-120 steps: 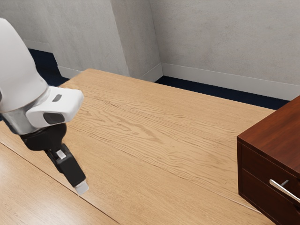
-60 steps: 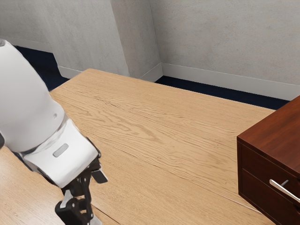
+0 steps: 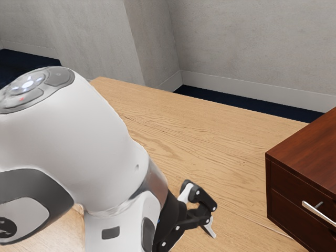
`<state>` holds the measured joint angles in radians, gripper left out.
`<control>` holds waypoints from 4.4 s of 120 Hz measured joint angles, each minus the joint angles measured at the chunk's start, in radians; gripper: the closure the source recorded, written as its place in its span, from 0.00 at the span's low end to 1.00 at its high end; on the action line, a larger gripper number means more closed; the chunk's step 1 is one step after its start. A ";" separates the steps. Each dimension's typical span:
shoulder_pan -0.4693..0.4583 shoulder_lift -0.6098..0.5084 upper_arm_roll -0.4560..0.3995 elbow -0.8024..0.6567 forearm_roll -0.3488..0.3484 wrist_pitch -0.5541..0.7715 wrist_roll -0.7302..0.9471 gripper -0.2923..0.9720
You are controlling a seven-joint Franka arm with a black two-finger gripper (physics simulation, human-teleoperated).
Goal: Pull the drawer handle with one arm to open the drawer
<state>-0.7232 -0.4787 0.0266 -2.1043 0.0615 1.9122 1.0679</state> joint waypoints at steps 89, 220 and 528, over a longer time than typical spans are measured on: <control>0.061 0.290 -0.021 0.125 -0.056 0.359 0.088 0.23; 0.069 0.533 -0.023 0.310 -0.016 0.402 0.059 0.23; 0.066 0.216 -0.066 -0.117 -0.009 0.478 -0.078 0.24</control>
<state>-0.6569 -0.2630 -0.0396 -2.2211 0.0522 2.3902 0.9903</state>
